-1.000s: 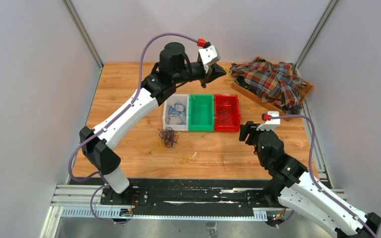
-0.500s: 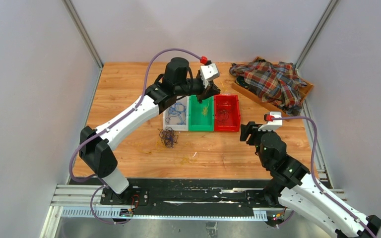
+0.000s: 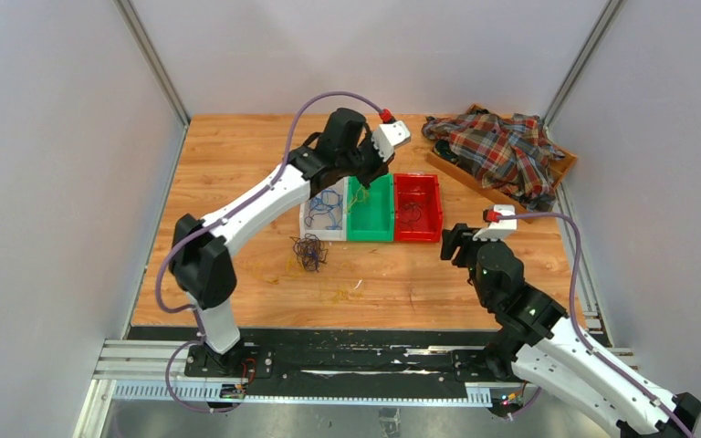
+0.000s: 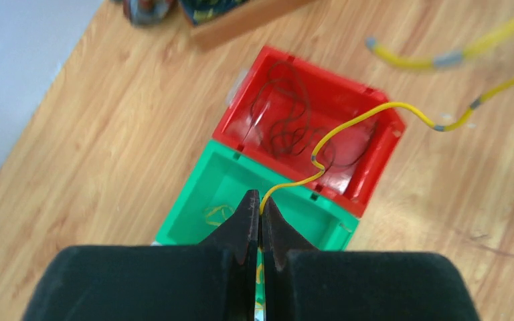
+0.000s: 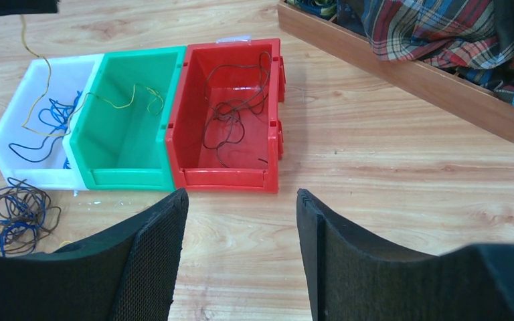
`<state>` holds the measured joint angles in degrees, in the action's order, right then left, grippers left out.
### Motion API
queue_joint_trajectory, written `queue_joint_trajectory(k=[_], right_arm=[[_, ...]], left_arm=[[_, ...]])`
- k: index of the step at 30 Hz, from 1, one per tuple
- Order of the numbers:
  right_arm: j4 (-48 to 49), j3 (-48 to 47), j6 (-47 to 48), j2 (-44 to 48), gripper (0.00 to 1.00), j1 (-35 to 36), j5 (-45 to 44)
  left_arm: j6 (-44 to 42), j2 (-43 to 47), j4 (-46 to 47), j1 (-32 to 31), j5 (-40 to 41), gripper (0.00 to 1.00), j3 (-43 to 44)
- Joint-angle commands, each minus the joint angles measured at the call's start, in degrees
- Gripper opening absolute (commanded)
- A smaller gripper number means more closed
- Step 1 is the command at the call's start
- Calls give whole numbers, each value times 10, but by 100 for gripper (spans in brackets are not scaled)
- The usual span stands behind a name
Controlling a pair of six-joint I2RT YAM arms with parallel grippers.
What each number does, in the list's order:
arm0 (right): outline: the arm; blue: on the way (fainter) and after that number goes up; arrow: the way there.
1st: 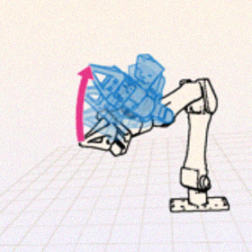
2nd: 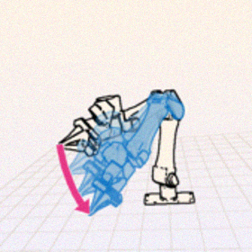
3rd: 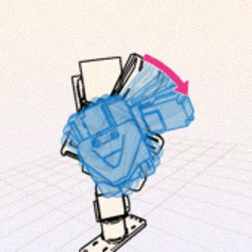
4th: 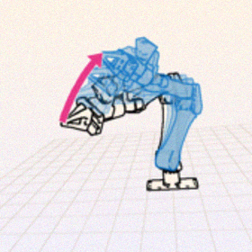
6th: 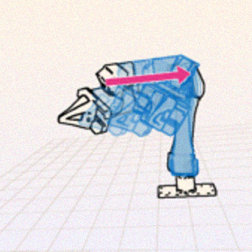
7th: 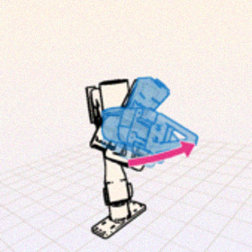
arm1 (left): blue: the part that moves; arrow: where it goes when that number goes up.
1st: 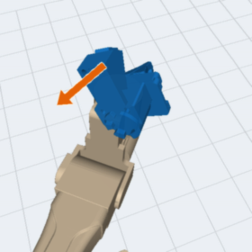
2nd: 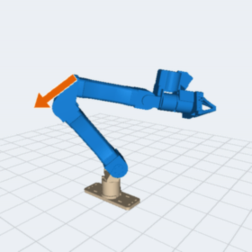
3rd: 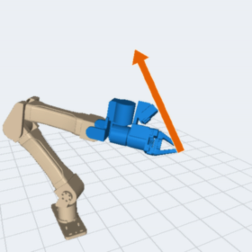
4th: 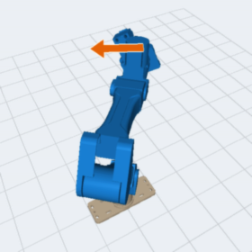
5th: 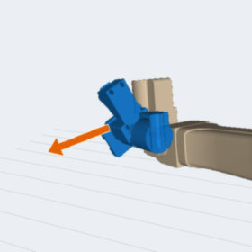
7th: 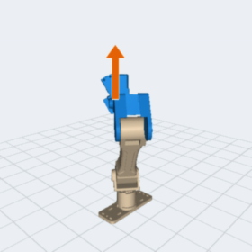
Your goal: Untangle the cables
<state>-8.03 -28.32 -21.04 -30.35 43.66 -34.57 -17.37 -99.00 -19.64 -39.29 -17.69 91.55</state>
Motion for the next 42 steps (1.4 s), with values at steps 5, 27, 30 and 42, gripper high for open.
queue_joint_trajectory(k=[5, 27, 30, 42], right_arm=[[23, -18, 4, -59, 62, -7, -16], [349, -186, -20, -392, 80, -180, 378], [374, -218, -23, -447, 77, -189, 406], [373, -248, -14, -468, 1, -211, 365]], left_arm=[[33, -98, -86, 32, 47, 0, 65], [142, -93, -127, 46, -101, 1, 92], [134, -87, -127, 44, -116, 1, 90], [121, -87, -129, 40, -132, 33, 114]])
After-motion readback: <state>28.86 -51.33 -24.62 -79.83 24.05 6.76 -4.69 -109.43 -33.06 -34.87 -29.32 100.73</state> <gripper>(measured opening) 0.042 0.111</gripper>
